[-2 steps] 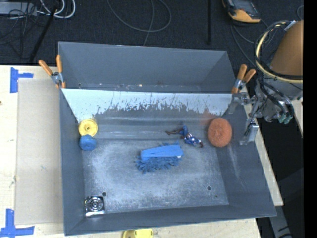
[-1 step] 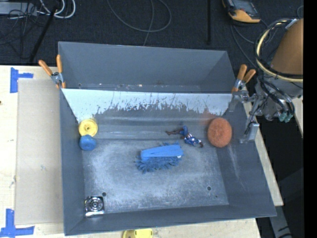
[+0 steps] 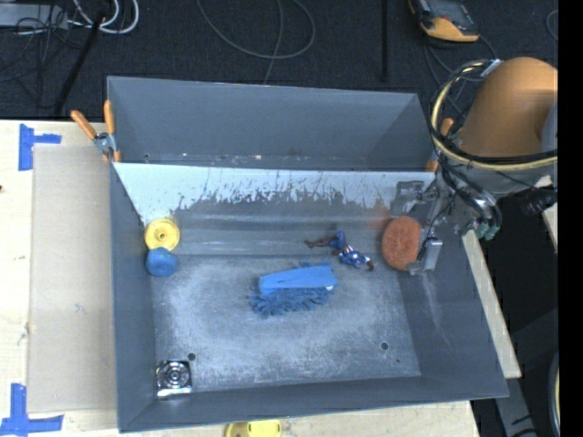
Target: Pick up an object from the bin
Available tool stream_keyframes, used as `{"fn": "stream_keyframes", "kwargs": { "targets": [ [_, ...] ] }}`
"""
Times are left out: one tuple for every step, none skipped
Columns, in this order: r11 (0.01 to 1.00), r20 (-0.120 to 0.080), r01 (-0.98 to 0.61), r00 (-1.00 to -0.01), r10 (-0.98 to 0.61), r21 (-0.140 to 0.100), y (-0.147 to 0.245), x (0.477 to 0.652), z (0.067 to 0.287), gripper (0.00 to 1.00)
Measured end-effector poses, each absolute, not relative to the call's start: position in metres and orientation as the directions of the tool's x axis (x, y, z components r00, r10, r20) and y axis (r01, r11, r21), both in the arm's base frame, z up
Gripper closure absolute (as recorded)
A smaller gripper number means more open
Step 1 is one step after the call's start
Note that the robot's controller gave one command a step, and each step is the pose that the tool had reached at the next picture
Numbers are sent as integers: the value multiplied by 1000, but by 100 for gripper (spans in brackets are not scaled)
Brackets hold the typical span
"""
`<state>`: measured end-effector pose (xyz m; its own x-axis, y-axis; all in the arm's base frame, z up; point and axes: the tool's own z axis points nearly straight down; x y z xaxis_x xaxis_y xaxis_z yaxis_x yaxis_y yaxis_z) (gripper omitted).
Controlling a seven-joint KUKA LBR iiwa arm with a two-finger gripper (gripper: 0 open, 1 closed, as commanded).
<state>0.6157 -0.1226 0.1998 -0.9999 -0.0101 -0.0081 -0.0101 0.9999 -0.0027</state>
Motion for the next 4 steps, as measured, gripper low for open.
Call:
{"fn": "stream_keyframes", "kwargs": {
  "targets": [
    [998, -4, 63, -998, 63, 1, -105, 608, 131, 0],
    [1000, 1, 7, -1000, 7, 1, -93, 602, 94, 0],
    [997, -3, 77, -997, 77, -1, -69, 615, 74, 0],
    [997, -6, 75, -997, 75, -2, -59, 614, 71, 0]
  ]
}}
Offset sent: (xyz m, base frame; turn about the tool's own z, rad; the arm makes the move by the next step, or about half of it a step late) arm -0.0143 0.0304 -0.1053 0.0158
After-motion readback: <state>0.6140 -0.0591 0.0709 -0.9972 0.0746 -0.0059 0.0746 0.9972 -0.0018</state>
